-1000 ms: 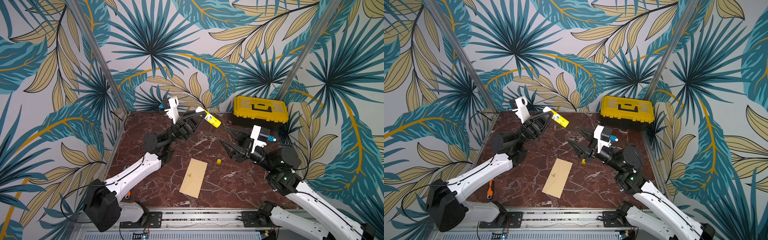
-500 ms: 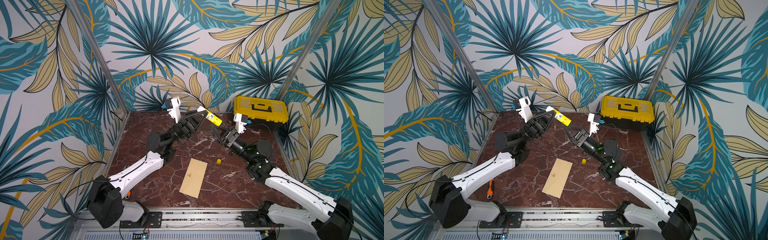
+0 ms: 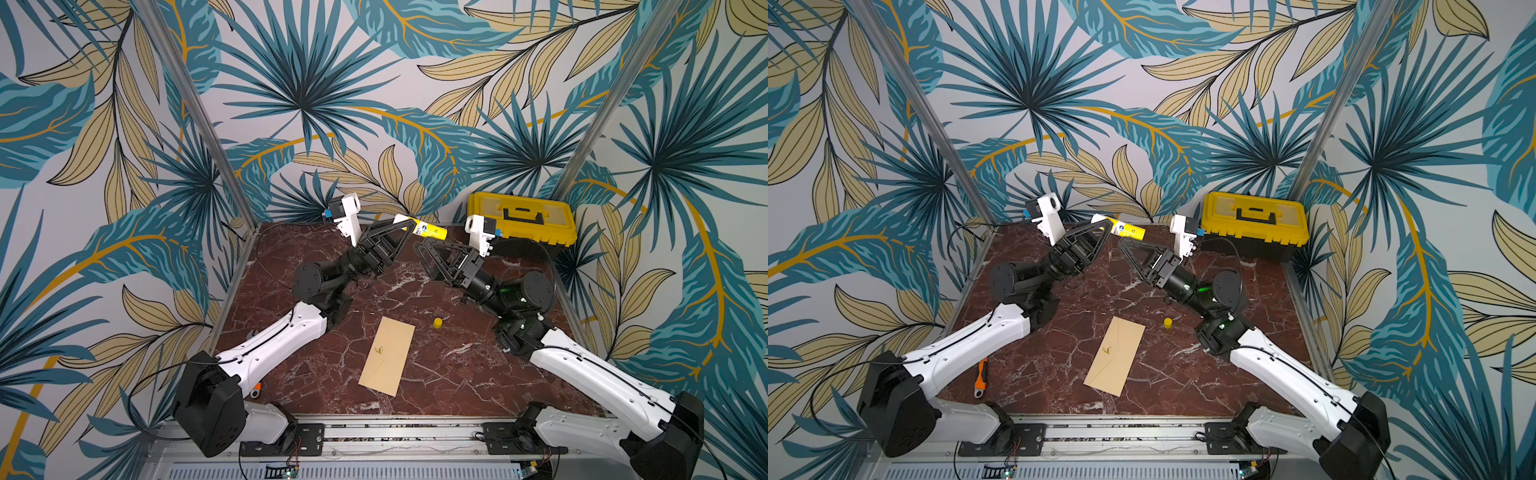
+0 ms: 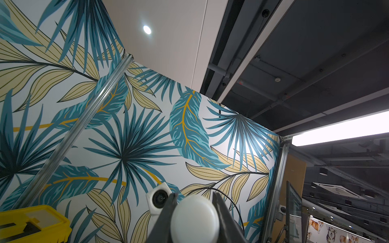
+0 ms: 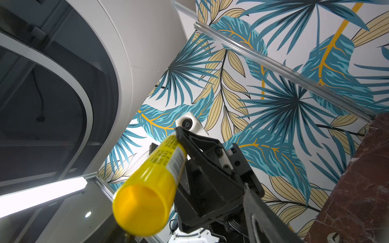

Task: Seal the envelope with a glue stick
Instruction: Screw the glue stick.

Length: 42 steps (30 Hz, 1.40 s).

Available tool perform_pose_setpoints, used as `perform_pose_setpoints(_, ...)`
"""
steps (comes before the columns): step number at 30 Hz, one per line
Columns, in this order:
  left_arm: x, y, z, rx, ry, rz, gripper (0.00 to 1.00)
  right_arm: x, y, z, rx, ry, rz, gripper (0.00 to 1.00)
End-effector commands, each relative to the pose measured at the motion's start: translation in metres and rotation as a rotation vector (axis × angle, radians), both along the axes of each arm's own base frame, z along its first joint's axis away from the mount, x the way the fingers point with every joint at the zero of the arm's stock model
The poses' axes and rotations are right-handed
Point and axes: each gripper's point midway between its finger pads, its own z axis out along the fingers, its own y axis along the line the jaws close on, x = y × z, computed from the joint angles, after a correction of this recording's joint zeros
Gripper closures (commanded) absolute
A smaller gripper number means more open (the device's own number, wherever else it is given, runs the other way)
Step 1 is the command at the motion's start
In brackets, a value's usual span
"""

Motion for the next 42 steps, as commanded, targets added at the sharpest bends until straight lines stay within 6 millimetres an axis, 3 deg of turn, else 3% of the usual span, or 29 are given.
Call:
perform_pose_setpoints(1, -0.009, 0.010, 0.010, -0.008, -0.035, 0.032, 0.93, -0.009, 0.001, -0.003, -0.026, -0.020, 0.023, 0.24)
perform_pose_setpoints(11, -0.012, 0.004, 0.001, 0.030, -0.030, 0.005, 0.93, -0.009, 0.001, 0.016, 0.012, 0.001, 0.046, 0.36)
perform_pose_setpoints(21, -0.013, 0.002, -0.003, 0.049, -0.028, -0.008, 0.93, -0.004, 0.003, 0.012, -0.025, 0.042, 0.033, 0.50)
perform_pose_setpoints(33, -0.013, 0.001, -0.005, 0.052, -0.026, -0.012, 0.93, -0.007, -0.012, 0.023, 0.008, 0.017, -0.026, 0.51)
perform_pose_setpoints(42, -0.013, 0.001, -0.004, 0.049, -0.025, -0.014, 0.93, -0.006, -0.008, 0.017, -0.010, 0.033, -0.013, 0.70)
